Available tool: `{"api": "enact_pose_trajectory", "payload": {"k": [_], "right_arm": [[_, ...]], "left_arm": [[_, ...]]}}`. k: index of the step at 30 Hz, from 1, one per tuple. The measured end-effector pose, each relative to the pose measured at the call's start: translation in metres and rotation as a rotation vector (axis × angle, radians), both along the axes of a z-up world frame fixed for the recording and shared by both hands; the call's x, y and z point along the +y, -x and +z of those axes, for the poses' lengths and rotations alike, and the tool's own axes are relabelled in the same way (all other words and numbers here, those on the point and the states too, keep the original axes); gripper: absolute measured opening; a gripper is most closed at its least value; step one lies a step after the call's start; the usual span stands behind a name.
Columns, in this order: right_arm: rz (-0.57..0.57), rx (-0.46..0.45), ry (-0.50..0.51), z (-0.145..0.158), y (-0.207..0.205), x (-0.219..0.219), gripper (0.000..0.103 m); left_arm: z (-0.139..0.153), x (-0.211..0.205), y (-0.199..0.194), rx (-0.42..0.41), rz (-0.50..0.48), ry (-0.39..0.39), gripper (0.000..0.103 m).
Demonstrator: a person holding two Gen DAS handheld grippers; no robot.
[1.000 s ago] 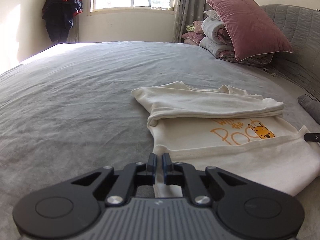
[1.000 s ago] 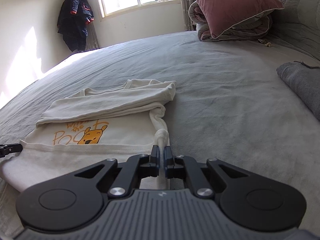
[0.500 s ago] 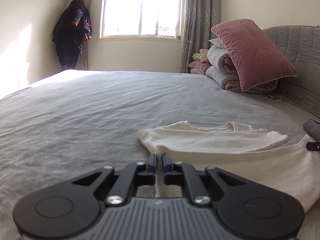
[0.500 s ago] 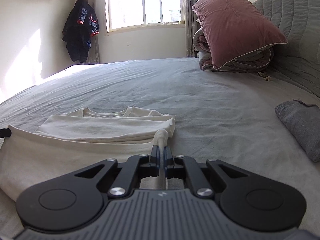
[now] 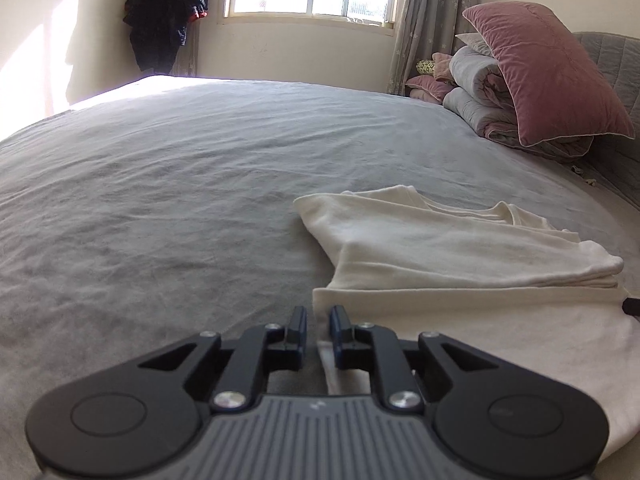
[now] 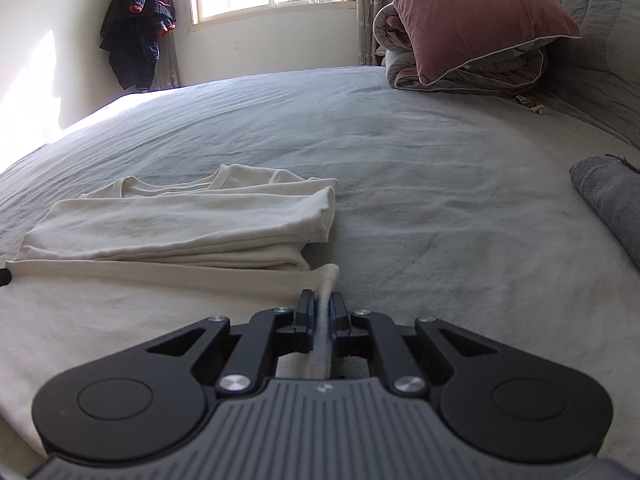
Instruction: Fold clothes
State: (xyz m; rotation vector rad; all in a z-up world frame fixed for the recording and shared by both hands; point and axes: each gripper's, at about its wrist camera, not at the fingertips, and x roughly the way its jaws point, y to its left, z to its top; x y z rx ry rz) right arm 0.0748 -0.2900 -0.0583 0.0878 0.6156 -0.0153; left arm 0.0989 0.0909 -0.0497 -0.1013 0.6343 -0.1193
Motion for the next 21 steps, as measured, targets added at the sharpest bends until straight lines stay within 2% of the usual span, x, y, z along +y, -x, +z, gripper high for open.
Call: {"api": "enact_pose_trajectory", "payload": {"k": [1,3,5,9,13,14,18,21], "right_arm": [[0.004,0.010,-0.006,0.004,0.002,-0.001,0.023],[0.015,0.038,-0.038,0.011,0.009,-0.006,0.036],[0.032,0.073,-0.098,0.018,0.019,-0.014,0.041],[0.012,0.147,-0.190,0.030,0.043,-0.032,0.041],[-0.022,0.191,-0.303,0.036,0.074,-0.046,0.041],[-0.029,0.203,-0.339,0.036,0.080,-0.048,0.041],[-0.046,0.245,-0.490,0.031,0.101,-0.047,0.044],[-0.049,0.255,-0.551,0.022,0.104,-0.034,0.044]], "left_arm": [[0.004,0.006,0.001,0.017,0.007,0.033,0.028],[0.010,0.021,0.006,0.067,0.000,0.121,0.031],[0.013,0.037,0.012,0.135,-0.010,0.215,0.038],[0.015,0.066,0.034,0.253,0.009,0.376,0.046],[0.016,0.084,0.061,0.294,0.030,0.523,0.060],[0.015,0.087,0.067,0.309,0.026,0.567,0.061],[0.005,0.080,0.081,0.349,0.005,0.709,0.066],[-0.008,0.063,0.084,0.382,0.009,0.754,0.066]]}}
